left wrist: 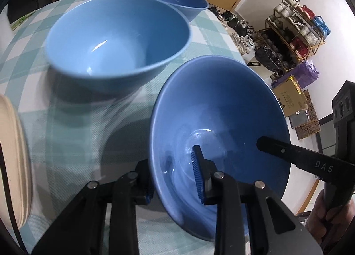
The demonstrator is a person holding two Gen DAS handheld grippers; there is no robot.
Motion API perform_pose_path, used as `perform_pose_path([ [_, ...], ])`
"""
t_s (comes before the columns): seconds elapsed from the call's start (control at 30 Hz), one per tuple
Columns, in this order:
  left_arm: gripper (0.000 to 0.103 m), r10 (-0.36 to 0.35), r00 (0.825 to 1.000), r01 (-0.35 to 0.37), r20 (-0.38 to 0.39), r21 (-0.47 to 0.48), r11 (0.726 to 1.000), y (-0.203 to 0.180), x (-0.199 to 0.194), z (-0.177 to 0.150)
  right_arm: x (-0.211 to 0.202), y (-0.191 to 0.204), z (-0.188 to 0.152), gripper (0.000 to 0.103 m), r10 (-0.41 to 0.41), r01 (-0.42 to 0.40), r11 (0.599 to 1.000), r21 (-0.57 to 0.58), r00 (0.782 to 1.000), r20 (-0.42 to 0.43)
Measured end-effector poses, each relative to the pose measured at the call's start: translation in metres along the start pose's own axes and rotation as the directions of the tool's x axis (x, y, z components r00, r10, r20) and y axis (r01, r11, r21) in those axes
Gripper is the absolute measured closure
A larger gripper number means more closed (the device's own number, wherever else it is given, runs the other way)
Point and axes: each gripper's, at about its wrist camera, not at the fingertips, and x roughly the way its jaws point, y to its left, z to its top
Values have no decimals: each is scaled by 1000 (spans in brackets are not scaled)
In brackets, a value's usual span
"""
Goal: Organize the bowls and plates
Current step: 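Hold the blue bowl with both tools and lift it off the table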
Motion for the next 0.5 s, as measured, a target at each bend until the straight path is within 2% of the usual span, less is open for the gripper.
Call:
perform_pose_path([
  [0.23,76,-11,1000,11,3,-28,1000,15,-12,-23,0,16,-26,94,3,-3,1000,-7,1000,-1],
  [0.5,76,18,1000,-17,9,-37,999,31,-26,-43,6,47,-50,92,-2,2,998,-62,1000,3],
])
